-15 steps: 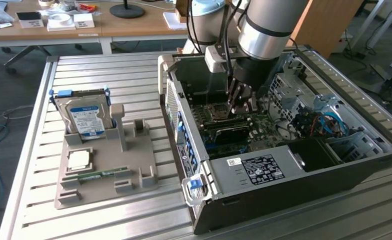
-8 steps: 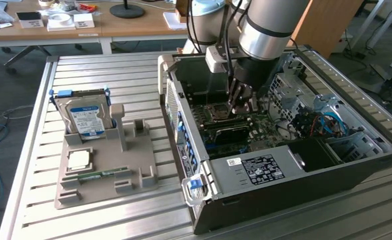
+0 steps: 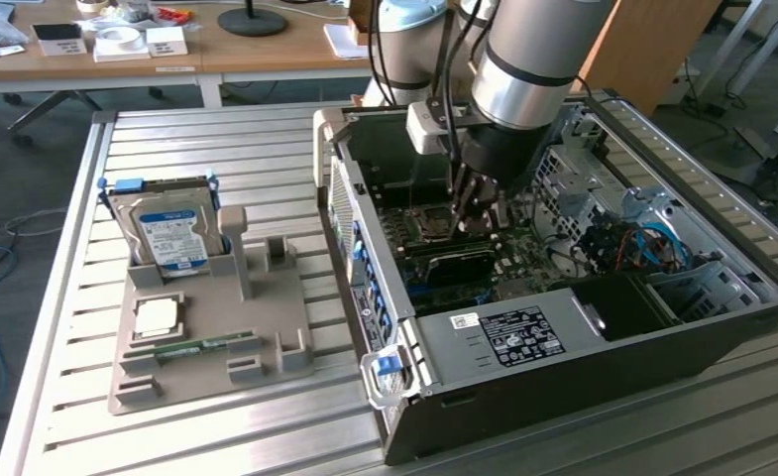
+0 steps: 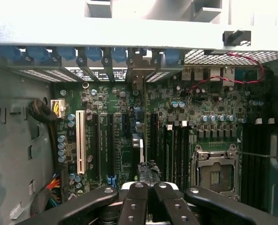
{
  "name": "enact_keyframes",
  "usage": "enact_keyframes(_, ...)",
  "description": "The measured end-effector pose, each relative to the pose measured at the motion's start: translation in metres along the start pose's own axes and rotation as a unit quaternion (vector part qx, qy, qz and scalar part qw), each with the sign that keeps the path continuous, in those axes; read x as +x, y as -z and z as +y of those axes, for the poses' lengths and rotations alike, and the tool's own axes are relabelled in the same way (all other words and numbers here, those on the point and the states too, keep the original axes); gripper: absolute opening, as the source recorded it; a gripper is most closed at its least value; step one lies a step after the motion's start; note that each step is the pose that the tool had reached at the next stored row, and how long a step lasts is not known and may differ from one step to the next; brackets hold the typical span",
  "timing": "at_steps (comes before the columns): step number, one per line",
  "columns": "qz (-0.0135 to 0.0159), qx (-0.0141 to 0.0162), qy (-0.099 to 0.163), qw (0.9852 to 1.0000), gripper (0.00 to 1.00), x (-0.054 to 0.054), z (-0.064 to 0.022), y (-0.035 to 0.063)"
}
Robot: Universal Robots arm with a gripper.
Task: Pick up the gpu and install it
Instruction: 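Press down on the gpu until it lock into place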
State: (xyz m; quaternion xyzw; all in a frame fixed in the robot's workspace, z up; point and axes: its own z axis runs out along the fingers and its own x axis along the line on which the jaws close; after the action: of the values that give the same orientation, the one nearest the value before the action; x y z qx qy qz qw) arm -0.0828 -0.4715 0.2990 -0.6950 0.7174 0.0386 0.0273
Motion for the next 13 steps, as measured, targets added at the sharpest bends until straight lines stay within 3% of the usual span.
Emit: enact_keyframes(13, -0.0001, 0.0000, 0.000, 1.0000, 0.11, 0.0004, -0.0015, -0.0045)
